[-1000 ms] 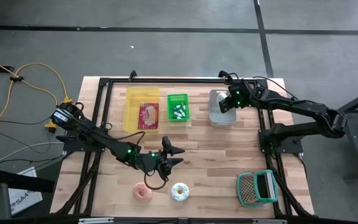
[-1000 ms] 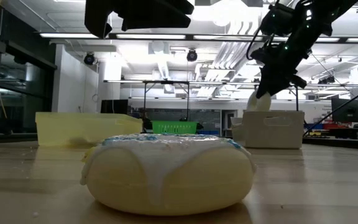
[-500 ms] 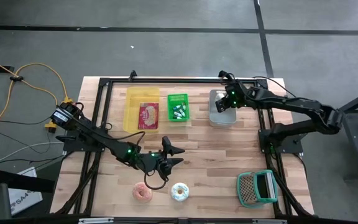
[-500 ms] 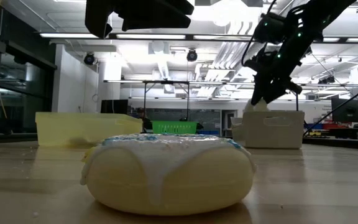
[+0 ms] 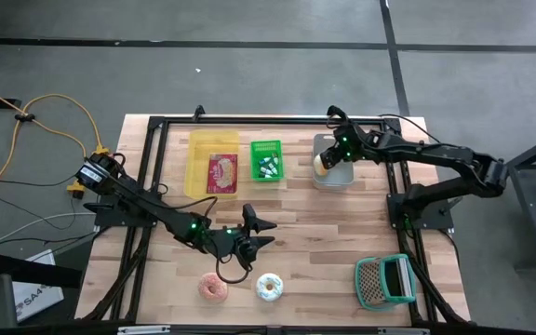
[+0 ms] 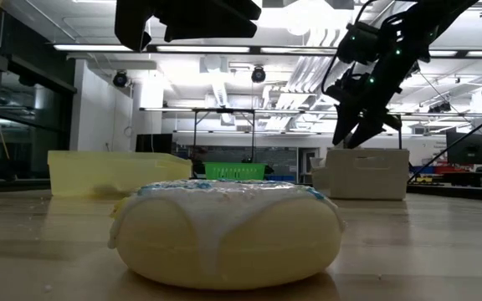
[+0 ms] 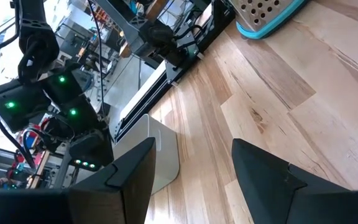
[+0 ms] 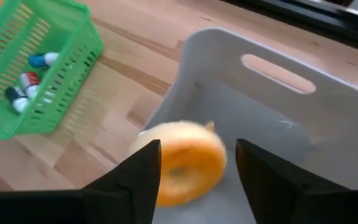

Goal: Pick & Place Food Item
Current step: Put the brown donut into the gray bin

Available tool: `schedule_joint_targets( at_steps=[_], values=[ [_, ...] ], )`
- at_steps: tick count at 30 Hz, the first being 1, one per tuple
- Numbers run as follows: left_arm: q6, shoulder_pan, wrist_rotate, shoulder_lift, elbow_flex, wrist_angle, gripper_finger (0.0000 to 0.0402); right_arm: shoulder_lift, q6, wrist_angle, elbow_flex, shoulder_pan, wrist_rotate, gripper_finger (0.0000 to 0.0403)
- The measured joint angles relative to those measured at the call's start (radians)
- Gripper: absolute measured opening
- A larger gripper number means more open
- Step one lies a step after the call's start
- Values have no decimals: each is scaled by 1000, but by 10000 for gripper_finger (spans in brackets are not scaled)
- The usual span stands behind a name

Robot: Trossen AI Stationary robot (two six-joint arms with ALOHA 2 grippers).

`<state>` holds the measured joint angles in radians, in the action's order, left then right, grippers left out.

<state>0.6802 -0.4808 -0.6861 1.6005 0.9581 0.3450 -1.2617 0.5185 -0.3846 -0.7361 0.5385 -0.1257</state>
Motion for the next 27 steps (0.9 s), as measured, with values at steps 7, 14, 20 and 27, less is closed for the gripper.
schedule_joint_targets(
  at_steps=[7, 14, 20, 27],
  values=[
    [0, 0, 0, 0, 0, 0, 203, 0, 0, 71, 0, 0, 112, 194],
    [0, 0, 0, 0, 0, 0, 203, 0, 10, 202, 0, -22, 314, 191],
    [0, 0, 0, 0, 0, 0, 203, 0, 34, 305, 0, -103, 443, 191],
    [-170, -3, -10, 0, 0, 0, 203, 0, 52, 362, 0, -249, 442, 191]
  ],
)
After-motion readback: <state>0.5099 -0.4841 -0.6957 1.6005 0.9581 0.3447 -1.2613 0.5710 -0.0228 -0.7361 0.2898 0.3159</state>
